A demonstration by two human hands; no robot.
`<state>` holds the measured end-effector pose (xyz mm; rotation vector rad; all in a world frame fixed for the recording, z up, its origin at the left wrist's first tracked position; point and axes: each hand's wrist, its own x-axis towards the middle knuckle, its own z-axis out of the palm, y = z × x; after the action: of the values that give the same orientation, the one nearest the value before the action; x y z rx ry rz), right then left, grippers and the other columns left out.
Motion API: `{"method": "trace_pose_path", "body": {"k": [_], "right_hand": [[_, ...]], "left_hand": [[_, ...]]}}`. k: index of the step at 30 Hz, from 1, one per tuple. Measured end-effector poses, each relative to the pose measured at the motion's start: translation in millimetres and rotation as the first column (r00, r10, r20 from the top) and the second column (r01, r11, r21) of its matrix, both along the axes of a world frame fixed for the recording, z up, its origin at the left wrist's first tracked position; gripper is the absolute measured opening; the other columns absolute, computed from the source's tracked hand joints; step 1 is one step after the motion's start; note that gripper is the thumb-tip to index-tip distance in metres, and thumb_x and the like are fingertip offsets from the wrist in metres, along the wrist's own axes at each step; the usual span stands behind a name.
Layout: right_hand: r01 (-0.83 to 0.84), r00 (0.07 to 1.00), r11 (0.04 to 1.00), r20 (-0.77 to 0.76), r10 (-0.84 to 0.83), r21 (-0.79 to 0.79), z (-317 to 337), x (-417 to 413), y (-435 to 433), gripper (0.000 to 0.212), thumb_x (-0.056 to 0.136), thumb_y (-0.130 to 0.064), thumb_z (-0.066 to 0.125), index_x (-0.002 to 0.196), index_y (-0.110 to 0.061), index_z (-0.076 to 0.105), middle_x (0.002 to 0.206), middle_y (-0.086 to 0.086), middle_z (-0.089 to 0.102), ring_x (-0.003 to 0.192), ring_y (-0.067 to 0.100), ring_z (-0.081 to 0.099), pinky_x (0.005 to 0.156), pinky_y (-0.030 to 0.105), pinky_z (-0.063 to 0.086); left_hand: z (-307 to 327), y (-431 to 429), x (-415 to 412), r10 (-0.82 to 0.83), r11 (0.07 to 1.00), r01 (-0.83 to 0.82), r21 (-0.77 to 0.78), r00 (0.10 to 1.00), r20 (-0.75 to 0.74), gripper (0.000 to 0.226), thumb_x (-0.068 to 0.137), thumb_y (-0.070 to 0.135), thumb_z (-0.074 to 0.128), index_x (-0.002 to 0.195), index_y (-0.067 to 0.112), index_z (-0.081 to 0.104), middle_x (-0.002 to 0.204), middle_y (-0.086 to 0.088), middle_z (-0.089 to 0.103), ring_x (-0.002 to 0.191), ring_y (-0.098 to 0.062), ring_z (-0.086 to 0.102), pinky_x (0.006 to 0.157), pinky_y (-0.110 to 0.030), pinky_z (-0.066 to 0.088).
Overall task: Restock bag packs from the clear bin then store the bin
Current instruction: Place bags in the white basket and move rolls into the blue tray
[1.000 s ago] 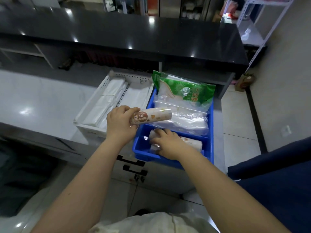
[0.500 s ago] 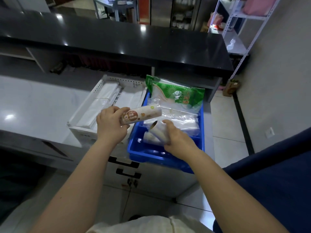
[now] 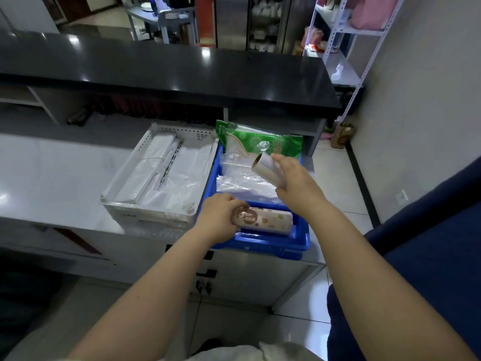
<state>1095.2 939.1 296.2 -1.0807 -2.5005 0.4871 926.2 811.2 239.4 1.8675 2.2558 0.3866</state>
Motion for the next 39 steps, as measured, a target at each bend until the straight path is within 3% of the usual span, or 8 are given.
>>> {"method": "trace_pose_path", "body": {"k": [7,11,14,20,27,32,39], "right_hand": [[-0.021,0.992,1.0,0.126,0.018,0.02,-15,7,-20,0.076,0.081,0.0,0.055,0.143,-0.031,0.026,0.138,0.0,0.043,0.114,0.024,0.047,0.095,0.04,0.043],[-0.02,0.988,1.0,0.151,0.017,0.016,-20,5,-24,0.078,0.081,-0.005,0.059,0.144,-0.032,0.023,0.136,0.0,0.045,0.112,0.023,0.048,0.094,0.039,0.045],[-0.034,0.984,0.999,0.178,0.03,0.02,-22,-1,-23,0.079,0.081,-0.004,0.058,0.145,-0.034,0.022,0.134,0.0,0.045,0.112,0.024,0.048,0.094,0.039,0.045],[-0.158,0.967,0.987,0.206,0.151,0.015,-27,-34,-37,0.078,0.08,0.001,0.055,0.144,-0.034,0.026,0.133,-0.001,0.044,0.111,0.022,0.045,0.092,0.034,0.039],[-0.287,0.863,0.953,0.405,0.302,-0.099,-59,-62,-57,0.082,0.082,0.002,0.056,0.147,-0.035,0.021,0.144,-0.001,0.037,0.123,0.026,0.041,0.1,0.039,0.039],[-0.263,0.895,0.961,0.352,0.275,-0.083,-69,-59,-57,0.075,0.086,-0.012,0.06,0.147,-0.035,0.023,0.146,-0.002,0.039,0.126,0.024,0.038,0.109,0.04,0.031],[-0.221,0.932,0.972,0.276,0.234,-0.079,-59,-49,-58,0.062,0.084,-0.033,0.064,0.14,-0.031,0.038,0.14,-0.004,0.046,0.125,0.022,0.039,0.107,0.041,0.032]], "left_hand": [[-14,11,0,-0.028,0.986,0.046,-0.159,0.993,0.117,0.066,0.069,0.035,0.079,0.129,0.037,0.053,0.119,0.006,0.055,0.112,-0.019,0.048,0.09,-0.034,0.045],[-14,5,-7,-0.048,0.991,0.067,-0.115,0.986,0.157,0.058,0.07,0.038,0.077,0.125,0.036,0.057,0.123,0.006,0.056,0.117,-0.018,0.044,0.096,-0.036,0.044],[-5,-3,-22,-0.034,0.998,0.037,-0.043,0.996,0.086,0.051,0.075,0.04,0.073,0.123,0.036,0.058,0.126,0.008,0.057,0.118,-0.018,0.044,0.099,-0.038,0.041],[27,-20,-77,0.173,0.983,-0.171,0.066,0.985,-0.026,0.043,0.079,0.034,0.069,0.121,0.036,0.057,0.124,0.003,0.059,0.117,-0.022,0.047,0.096,-0.042,0.04],[29,-29,-99,0.242,0.967,-0.241,0.084,0.97,-0.003,0.041,0.082,0.031,0.067,0.122,0.034,0.058,0.126,0.001,0.058,0.12,-0.025,0.046,0.097,-0.044,0.04],[16,-28,-87,0.228,0.972,-0.228,0.049,0.974,-0.003,0.041,0.085,0.033,0.061,0.125,0.034,0.055,0.129,0.002,0.056,0.12,-0.023,0.045,0.098,-0.043,0.038],[8,-33,-66,0.296,0.952,-0.296,0.078,0.955,0.012,0.039,0.087,0.034,0.058,0.126,0.034,0.054,0.128,0.004,0.056,0.118,-0.02,0.046,0.096,-0.042,0.036]]}}
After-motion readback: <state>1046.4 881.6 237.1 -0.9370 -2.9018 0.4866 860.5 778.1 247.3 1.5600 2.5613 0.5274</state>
